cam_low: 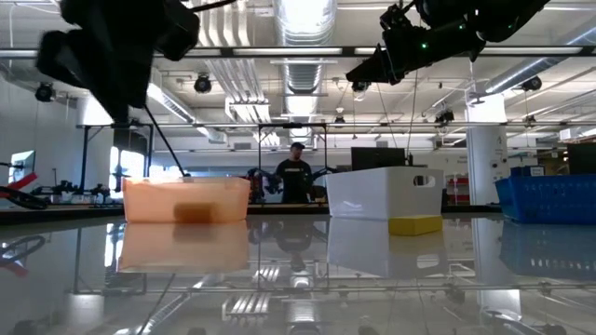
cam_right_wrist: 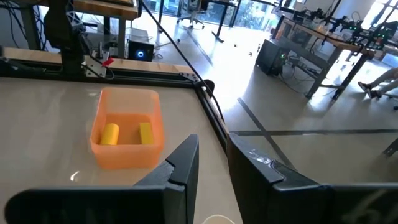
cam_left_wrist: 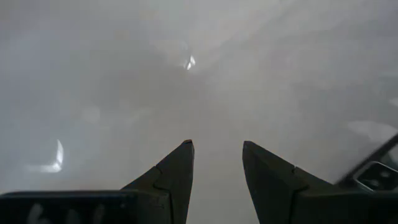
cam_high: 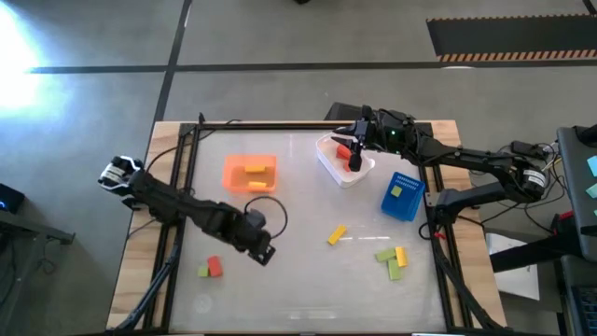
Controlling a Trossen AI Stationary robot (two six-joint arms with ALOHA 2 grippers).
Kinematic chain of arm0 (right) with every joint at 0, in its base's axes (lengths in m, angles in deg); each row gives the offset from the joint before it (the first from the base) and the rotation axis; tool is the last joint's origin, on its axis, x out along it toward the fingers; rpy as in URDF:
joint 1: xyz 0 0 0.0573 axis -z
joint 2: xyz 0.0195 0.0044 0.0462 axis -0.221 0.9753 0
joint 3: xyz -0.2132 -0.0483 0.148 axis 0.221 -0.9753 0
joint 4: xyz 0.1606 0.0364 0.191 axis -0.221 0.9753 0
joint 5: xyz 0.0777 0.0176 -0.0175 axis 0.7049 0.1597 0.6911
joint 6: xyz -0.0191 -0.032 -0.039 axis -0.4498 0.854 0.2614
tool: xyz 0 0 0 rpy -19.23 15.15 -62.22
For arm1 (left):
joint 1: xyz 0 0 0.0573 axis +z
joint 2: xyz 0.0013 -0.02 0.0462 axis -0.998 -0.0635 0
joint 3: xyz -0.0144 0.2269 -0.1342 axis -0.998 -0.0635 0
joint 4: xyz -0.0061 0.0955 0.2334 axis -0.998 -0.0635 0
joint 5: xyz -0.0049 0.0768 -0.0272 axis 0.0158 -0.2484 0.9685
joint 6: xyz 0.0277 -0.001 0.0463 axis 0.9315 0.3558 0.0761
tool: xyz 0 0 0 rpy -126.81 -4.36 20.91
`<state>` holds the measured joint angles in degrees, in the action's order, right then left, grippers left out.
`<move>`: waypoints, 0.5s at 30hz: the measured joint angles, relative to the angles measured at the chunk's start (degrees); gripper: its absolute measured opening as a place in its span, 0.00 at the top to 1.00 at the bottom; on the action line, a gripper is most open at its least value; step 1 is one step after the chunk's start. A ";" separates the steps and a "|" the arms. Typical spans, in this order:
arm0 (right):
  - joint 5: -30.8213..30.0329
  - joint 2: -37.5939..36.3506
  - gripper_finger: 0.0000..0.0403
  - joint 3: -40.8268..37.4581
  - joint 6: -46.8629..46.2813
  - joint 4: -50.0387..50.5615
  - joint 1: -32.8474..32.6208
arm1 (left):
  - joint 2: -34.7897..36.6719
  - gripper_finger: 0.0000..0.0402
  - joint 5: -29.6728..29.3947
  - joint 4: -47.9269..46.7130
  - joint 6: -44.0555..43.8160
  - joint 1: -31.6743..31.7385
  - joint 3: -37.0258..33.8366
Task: Sort & place blocks by color
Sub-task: Put the green block into the blue bin
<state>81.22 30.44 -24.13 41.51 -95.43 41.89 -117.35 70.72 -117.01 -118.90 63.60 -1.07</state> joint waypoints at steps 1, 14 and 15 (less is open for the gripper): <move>0.00 0.00 0.82 0.00 0.00 -0.03 0.00 | 0.00 0.70 0.17 0.01 -2.93 -1.12 0.00; 0.01 0.00 0.82 0.00 -0.39 0.15 0.00 | -3.55 0.70 3.76 3.79 -31.19 -13.82 -0.11; 0.01 0.00 0.82 0.00 -0.39 0.15 0.00 | -3.63 0.70 5.13 4.33 -31.34 -14.57 -0.11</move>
<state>81.23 30.44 -24.13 41.12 -95.28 41.89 -120.99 75.85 -112.68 -150.24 49.03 -1.18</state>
